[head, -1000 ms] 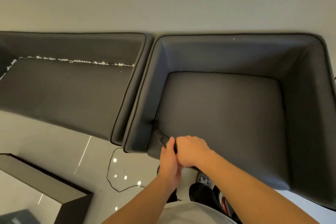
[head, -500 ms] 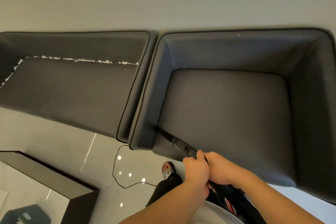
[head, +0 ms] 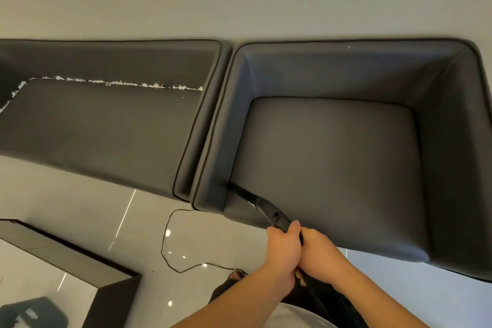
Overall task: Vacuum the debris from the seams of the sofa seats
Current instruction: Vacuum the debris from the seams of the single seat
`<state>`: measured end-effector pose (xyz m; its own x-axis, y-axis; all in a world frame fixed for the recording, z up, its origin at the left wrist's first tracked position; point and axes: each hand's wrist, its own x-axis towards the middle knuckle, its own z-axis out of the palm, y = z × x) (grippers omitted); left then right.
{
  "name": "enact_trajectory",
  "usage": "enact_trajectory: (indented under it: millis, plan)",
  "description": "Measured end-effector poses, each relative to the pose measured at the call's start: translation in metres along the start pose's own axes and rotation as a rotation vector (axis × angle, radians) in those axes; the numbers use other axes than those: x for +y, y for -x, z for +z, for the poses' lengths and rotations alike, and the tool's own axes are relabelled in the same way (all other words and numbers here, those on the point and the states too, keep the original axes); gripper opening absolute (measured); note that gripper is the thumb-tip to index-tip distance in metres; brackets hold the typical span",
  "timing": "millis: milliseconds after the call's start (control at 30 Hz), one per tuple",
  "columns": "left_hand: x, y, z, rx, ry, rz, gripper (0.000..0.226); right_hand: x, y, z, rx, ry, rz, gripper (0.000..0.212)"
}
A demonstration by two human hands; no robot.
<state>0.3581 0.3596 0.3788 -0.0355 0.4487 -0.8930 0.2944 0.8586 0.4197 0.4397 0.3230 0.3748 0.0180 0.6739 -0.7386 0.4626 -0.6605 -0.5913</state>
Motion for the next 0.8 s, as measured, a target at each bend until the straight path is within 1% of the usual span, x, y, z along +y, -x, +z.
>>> enact_trajectory:
  millis: [100,167,233,333,433,533,600,700,800]
  plan:
    - [0.014,0.010,-0.017,-0.055,-0.045,0.127,0.029,-0.023,0.012,0.005,0.118,-0.139,0.035,0.008]
    - [0.024,0.018,-0.036,-0.096,-0.066,0.233,0.028,-0.042,0.017,0.014,0.245,-0.117,0.023,0.005]
    - [0.032,0.028,-0.056,-0.120,-0.080,0.319,0.028,-0.063,0.020,0.025,0.350,-0.100,-0.008,0.009]
    - [0.039,0.041,-0.098,-0.132,-0.062,0.433,0.026,-0.097,0.025,0.051,0.444,-0.114,-0.084,0.014]
    - [0.021,0.052,-0.170,-0.108,-0.005,0.527,0.024,-0.141,0.036,0.106,0.441,-0.112,-0.173,0.013]
    - [-0.012,0.061,-0.238,-0.086,0.066,0.543,0.022,-0.172,0.050,0.165,0.380,-0.077,-0.215,0.014]
    - [-0.033,0.065,-0.287,-0.072,0.129,0.552,0.023,-0.198,0.056,0.205,0.348,0.009,-0.250,0.015]
    - [-0.042,0.071,-0.339,-0.055,0.191,0.540,0.027,-0.232,0.060,0.238,0.303,0.090,-0.296,0.018]
    - [-0.036,0.069,-0.379,-0.052,0.230,0.560,0.030,-0.266,0.059,0.258,0.270,0.062,-0.330,0.015]
